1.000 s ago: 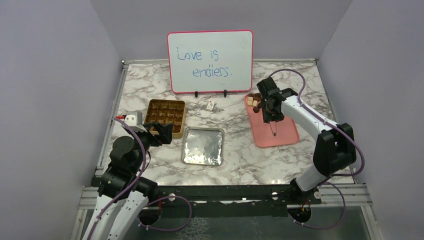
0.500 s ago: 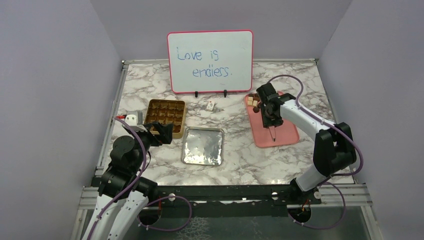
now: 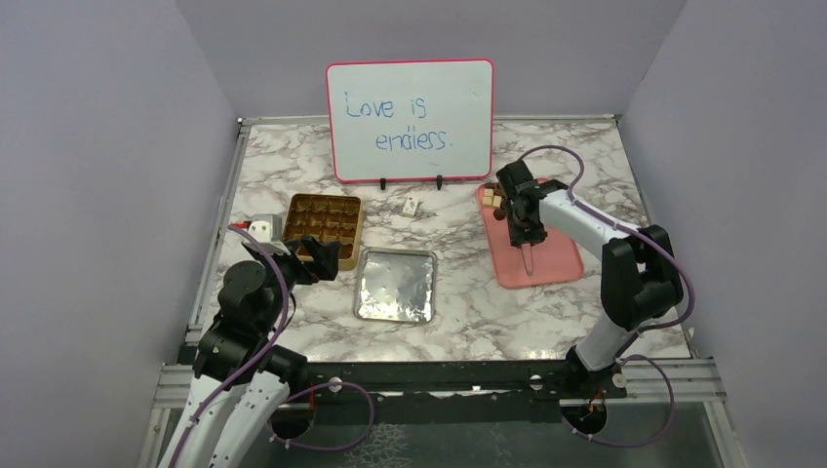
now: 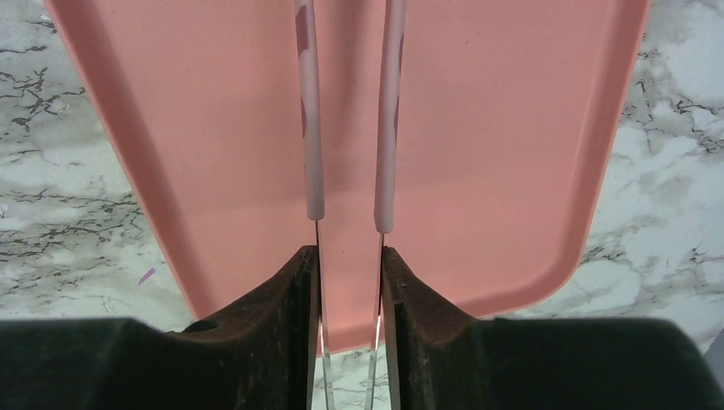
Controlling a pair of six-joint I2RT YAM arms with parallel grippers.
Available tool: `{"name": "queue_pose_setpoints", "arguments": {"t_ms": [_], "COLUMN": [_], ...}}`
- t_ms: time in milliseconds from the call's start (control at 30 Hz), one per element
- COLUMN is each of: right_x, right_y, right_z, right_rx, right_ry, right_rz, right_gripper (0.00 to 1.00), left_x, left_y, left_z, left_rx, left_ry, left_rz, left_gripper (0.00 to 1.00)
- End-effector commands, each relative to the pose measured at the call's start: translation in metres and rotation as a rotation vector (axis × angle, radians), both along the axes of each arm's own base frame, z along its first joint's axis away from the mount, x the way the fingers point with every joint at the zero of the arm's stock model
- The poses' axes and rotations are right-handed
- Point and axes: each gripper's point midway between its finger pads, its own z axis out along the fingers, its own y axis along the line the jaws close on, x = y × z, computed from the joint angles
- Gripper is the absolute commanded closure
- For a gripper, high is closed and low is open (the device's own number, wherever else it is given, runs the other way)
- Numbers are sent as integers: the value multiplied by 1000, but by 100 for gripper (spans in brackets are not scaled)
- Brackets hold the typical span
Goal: Pack the chocolate
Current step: Pick up the fake chocolate from the plate, then place the fake chocolate in the packing box.
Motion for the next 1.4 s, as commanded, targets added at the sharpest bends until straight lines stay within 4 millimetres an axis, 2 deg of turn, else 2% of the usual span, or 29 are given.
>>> {"name": "queue_pose_setpoints", "arguments": {"t_ms": [0, 233, 533, 733, 900, 1067, 1200, 1367], "right_x": [15, 2, -25, -33, -29, -28, -34, -54], "right_y": [-2, -3, 9, 16, 51, 83, 125, 196], "right_z": [13, 30, 54, 76, 91, 107, 119, 125], "right_rx": [-10, 19, 117, 182, 321, 390, 418, 450], "right_ry": [-51, -69, -102, -155, -206, -252, -276, -273], "right_rz": [-20, -33, 3, 47, 149, 226, 309, 469], "right_gripper": [67, 70, 71, 71, 71, 72, 72, 71], "left_x": [4, 2, -2, -12, -21, -29, -36, -42], "left_y": [1, 5, 14, 18, 17, 20, 25, 24], "left_z": [1, 6, 15, 65, 104, 138, 153, 165], "left_rx": [7, 2, 0, -73, -115, -113, -117, -120], "left_ry": [-11, -30, -54, -133, -181, -225, -263, -281], "left_rz": [12, 28, 65, 78, 58, 50, 62, 38], "left_gripper": [1, 1, 1, 1, 1, 1, 1, 1]}}
